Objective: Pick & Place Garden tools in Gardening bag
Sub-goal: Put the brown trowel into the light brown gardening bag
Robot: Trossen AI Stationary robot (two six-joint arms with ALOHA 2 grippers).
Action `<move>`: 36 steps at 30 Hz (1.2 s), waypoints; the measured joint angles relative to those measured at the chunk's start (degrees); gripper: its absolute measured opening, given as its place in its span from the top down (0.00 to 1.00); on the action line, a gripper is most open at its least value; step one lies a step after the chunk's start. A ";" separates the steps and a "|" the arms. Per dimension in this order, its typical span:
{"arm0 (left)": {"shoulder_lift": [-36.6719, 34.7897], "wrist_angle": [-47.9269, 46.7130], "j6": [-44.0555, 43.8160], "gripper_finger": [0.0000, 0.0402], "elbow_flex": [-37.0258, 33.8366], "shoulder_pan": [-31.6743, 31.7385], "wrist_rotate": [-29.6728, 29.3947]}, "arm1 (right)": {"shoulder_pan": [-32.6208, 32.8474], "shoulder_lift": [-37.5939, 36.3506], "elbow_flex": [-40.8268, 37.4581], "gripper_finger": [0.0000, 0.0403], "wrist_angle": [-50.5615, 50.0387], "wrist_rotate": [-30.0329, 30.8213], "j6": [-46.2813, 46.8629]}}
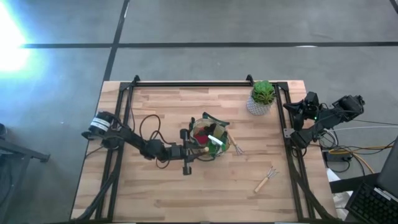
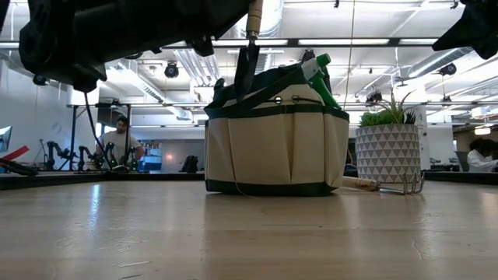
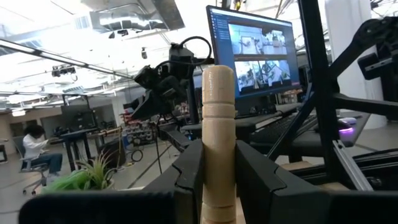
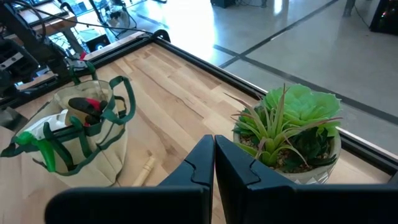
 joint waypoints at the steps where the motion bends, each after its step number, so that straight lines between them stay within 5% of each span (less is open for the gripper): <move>1: 0.00 0.00 0.00 0.83 -0.08 0.11 0.00 | 0.00 -0.01 0.00 0.98 0.00 0.00 0.00; 36: 0.04 -10.77 0.41 0.83 0.17 1.99 0.17 | 0.00 0.00 0.00 0.98 0.00 0.02 0.00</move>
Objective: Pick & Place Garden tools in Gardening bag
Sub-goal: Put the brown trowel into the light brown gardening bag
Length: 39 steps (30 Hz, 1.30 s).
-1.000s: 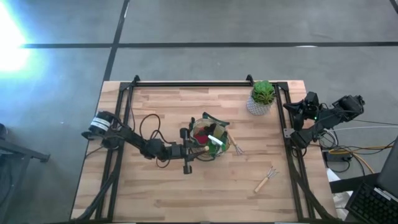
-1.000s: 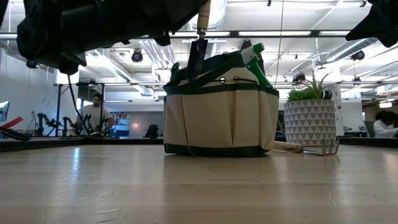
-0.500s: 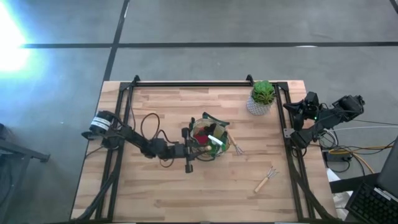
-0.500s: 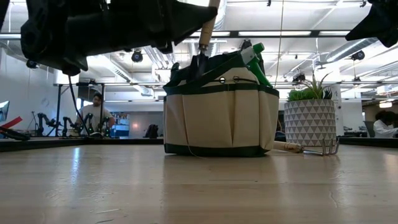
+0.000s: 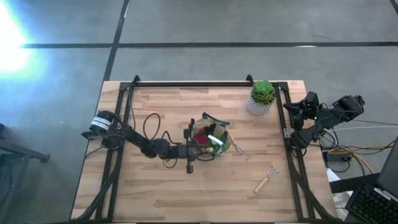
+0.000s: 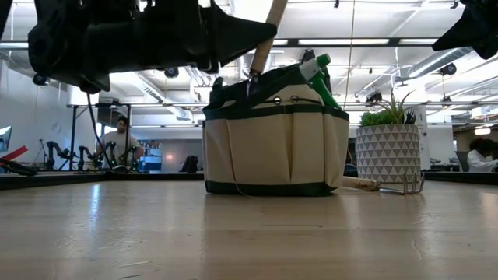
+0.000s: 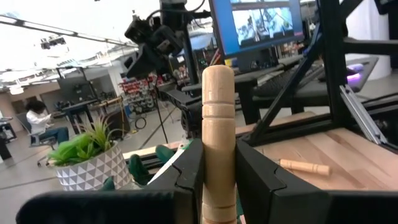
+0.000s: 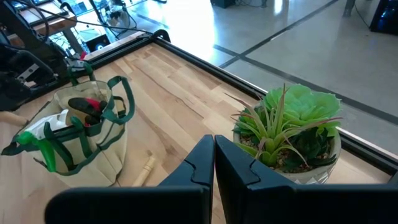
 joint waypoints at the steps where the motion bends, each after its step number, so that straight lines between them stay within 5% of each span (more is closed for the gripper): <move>1: 0.00 -0.60 -0.02 0.83 0.22 0.00 0.15 | 0.02 0.00 0.00 0.98 0.00 -0.02 0.00; 39: -0.02 -15.92 1.38 0.83 2.68 -0.04 -1.04 | 0.00 0.02 0.00 0.98 0.00 0.00 -0.01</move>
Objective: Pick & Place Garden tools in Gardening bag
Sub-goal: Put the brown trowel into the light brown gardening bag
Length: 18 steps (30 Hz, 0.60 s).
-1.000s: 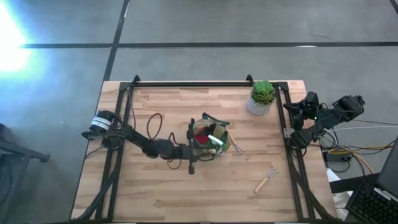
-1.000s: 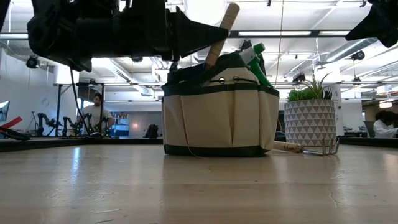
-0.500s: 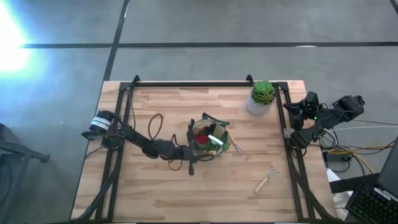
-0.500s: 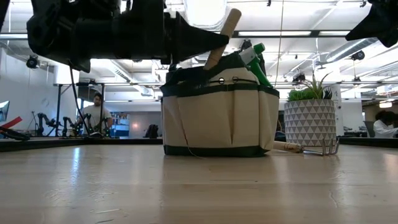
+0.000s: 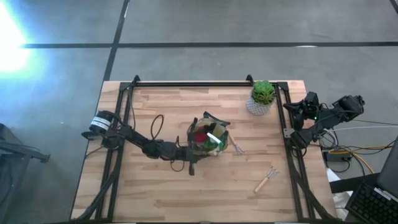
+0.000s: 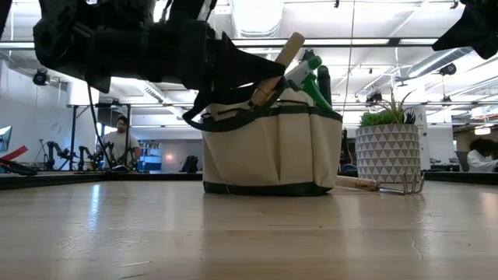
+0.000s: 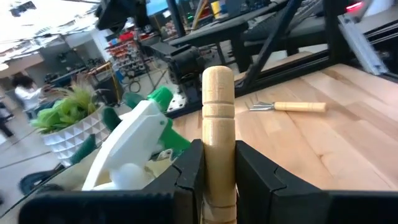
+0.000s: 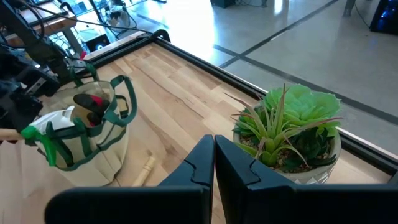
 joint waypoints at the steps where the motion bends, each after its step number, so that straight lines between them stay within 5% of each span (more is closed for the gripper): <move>1: -0.02 0.03 0.02 0.83 0.07 -0.05 -1.17 | 0.00 0.02 0.00 0.98 0.00 -0.02 0.01; 18: 0.63 17.88 -2.56 0.83 -4.57 0.10 -2.08 | 0.00 0.02 0.00 0.98 0.00 0.00 0.01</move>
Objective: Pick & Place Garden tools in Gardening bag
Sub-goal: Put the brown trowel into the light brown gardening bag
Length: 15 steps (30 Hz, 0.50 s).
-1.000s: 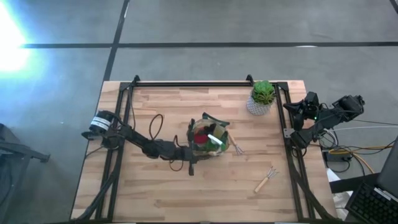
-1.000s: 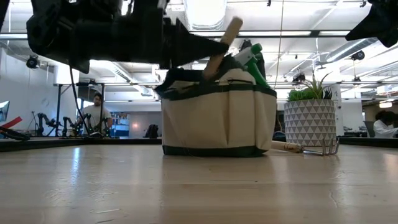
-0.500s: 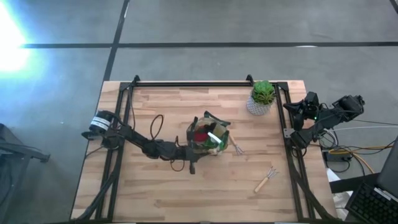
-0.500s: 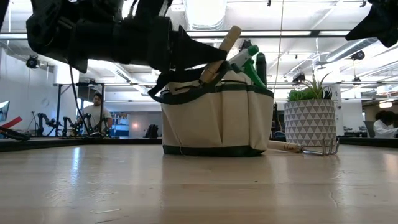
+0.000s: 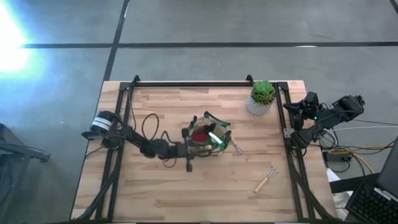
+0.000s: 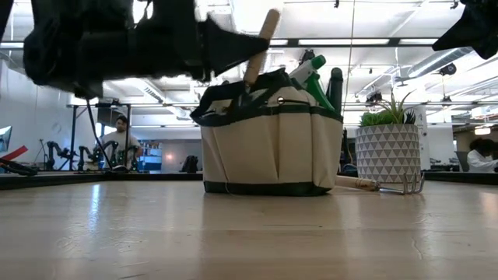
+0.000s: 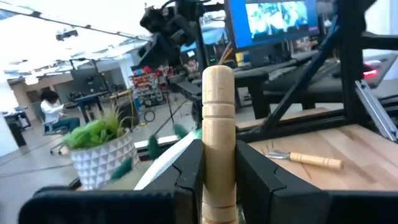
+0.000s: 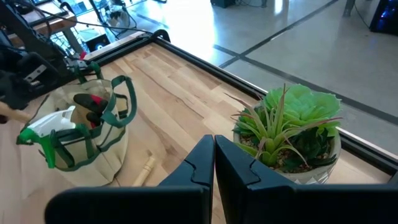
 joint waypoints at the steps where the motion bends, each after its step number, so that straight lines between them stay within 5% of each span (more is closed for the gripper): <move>1: 0.41 1.76 -0.36 0.83 -1.05 0.17 -0.20 | 0.02 0.00 0.00 0.98 0.00 -0.02 -0.01; 4: 1.94 8.27 -0.84 0.83 -3.29 0.65 -0.31 | 0.02 0.00 0.00 0.98 0.00 -0.02 -0.01; 15: 2.83 7.48 0.06 0.83 -3.63 1.56 0.93 | 0.02 0.00 0.00 0.98 0.00 0.00 0.00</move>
